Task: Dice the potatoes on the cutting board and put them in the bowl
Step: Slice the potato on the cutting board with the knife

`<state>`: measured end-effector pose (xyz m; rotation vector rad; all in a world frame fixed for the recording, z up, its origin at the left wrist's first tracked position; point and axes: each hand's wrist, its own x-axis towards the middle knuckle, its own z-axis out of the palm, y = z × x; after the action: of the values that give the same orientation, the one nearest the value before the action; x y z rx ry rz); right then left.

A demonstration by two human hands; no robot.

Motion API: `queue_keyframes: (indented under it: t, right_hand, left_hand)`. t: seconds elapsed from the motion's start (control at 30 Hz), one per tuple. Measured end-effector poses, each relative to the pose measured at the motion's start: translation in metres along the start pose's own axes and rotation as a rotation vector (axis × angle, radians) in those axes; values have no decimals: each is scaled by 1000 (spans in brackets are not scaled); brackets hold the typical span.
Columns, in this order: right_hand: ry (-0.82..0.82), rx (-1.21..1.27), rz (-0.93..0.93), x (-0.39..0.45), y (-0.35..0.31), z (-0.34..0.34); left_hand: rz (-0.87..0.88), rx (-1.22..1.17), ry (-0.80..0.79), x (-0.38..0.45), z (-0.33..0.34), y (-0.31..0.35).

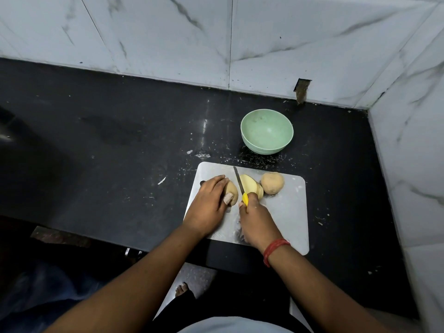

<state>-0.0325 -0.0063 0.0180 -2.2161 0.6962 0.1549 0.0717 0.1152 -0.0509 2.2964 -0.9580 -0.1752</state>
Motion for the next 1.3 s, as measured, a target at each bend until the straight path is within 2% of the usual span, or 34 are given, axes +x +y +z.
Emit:
queue_keyframes:
  t: [0.37,0.47,0.53,0.7,0.77,0.83,0.9,0.93,1.1,1.3]
  right_hand:
    - [-65,-172,-3,1,3,12]
    - [-146,-238,43,5,1,16]
    - [-220,-430,32,11,-3,18]
    - [-400,-931,-188,17,-22,3]
    - [-408,-1013,-198,15,-19,2]
    - [-437,-939,-95,12,-8,10]
    - [-374,-568,68,7,0,13]
    - [-323,-491,98,4,4,13]
    - [-284,-420,90,-15,13,10]
    - [-269,-463,57,-39,25,4]
  left_hand:
    - [11,16,21,0,5,-4]
    - [20,29,23,1,6,-5]
    - [25,43,21,1,6,-6]
    - [27,48,24,0,7,-5]
    - [29,52,25,0,6,-4]
    - [33,59,17,-1,6,-3]
    - [33,64,17,-1,6,-3]
    - [33,66,18,-1,6,-4]
    - [25,75,18,-2,6,-3]
    - [17,63,22,-4,5,-1]
